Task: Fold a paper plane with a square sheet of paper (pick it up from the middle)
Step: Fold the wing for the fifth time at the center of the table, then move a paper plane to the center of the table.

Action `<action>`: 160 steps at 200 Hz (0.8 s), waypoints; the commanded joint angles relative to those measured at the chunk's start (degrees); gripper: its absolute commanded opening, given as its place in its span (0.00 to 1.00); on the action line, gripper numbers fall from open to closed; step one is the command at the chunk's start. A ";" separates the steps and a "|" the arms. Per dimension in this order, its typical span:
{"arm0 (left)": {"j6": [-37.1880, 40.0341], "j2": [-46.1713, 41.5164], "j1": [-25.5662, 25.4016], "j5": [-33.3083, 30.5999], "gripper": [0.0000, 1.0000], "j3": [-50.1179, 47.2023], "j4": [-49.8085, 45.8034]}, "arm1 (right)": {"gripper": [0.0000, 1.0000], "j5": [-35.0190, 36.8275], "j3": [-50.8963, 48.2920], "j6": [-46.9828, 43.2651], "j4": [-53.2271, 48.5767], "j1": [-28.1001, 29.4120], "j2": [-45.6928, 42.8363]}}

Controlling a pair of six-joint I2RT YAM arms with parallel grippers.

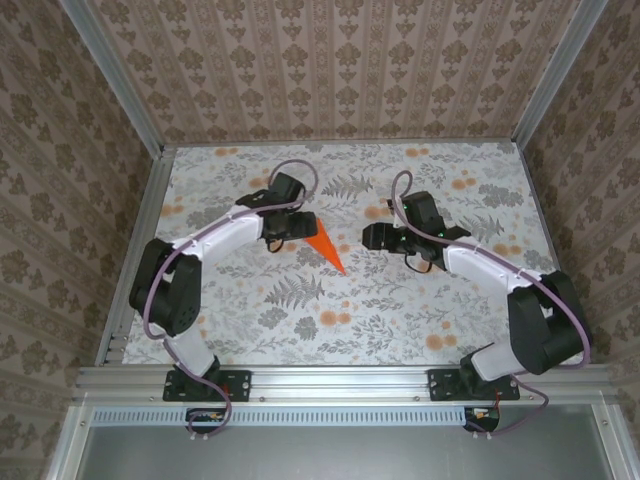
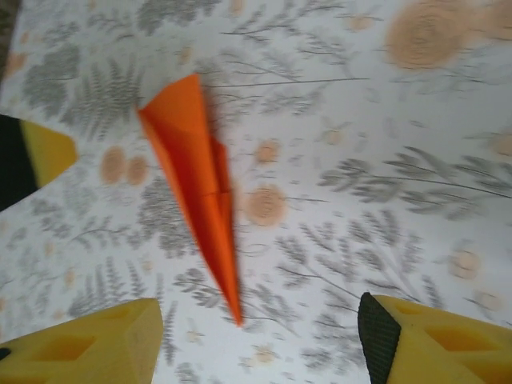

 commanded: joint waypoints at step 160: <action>-20.70 19.35 -9.05 -10.26 0.44 21.65 -16.96 | 0.82 11.19 -7.77 -1.73 1.85 -2.18 -4.15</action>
